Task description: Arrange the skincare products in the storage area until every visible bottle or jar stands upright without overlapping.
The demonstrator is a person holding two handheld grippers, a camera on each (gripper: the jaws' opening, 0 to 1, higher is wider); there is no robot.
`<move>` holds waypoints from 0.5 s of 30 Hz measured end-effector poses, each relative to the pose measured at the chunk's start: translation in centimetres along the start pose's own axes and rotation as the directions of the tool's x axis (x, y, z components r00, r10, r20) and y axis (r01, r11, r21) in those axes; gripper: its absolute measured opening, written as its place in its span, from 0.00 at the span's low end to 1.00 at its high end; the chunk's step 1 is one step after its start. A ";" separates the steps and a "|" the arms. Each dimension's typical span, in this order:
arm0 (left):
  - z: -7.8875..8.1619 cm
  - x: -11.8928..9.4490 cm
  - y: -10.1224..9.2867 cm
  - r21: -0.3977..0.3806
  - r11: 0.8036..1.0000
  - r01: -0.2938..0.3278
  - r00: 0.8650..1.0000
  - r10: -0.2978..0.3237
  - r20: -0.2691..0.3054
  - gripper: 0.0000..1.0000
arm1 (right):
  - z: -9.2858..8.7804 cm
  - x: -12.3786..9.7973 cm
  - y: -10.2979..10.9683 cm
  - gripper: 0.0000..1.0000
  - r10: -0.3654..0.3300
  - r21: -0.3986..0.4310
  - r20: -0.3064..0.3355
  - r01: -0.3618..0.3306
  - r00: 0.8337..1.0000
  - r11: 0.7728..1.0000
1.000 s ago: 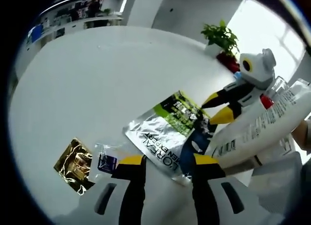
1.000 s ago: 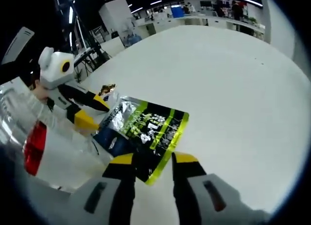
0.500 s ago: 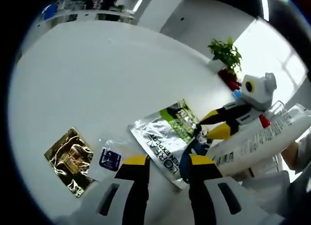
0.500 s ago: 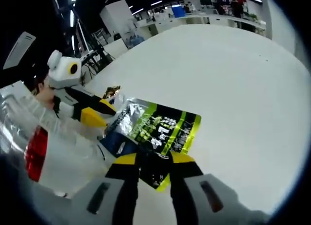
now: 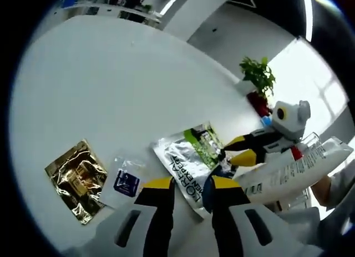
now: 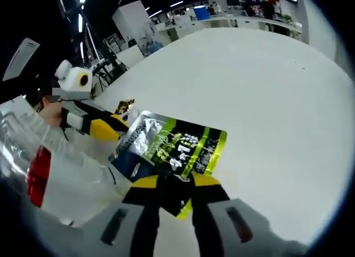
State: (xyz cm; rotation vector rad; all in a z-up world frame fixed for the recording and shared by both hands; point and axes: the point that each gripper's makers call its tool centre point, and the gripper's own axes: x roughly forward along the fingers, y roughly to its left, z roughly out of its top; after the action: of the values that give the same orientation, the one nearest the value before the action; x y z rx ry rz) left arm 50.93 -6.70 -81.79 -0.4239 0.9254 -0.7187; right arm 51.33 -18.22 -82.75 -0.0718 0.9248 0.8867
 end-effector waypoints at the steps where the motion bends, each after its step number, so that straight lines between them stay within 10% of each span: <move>1: 0.0 0.1 0.0 0.000 1.000 0.002 1.000 -0.002 -0.004 0.21 | 0.0 0.0 0.0 0.21 0.000 0.000 -0.001 0.000 1.000 1.000; 15: 1.0 1.5 -2.5 -0.070 0.987 0.147 0.989 -0.146 0.023 0.14 | 0.2 0.1 -0.2 0.20 0.003 -0.018 -0.021 -0.004 1.000 1.000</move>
State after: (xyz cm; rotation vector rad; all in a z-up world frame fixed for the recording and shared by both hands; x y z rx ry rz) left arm 51.42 -9.47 -80.58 -0.5651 0.9121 -0.8163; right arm 51.65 -18.25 -82.76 -0.0956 0.9369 0.8992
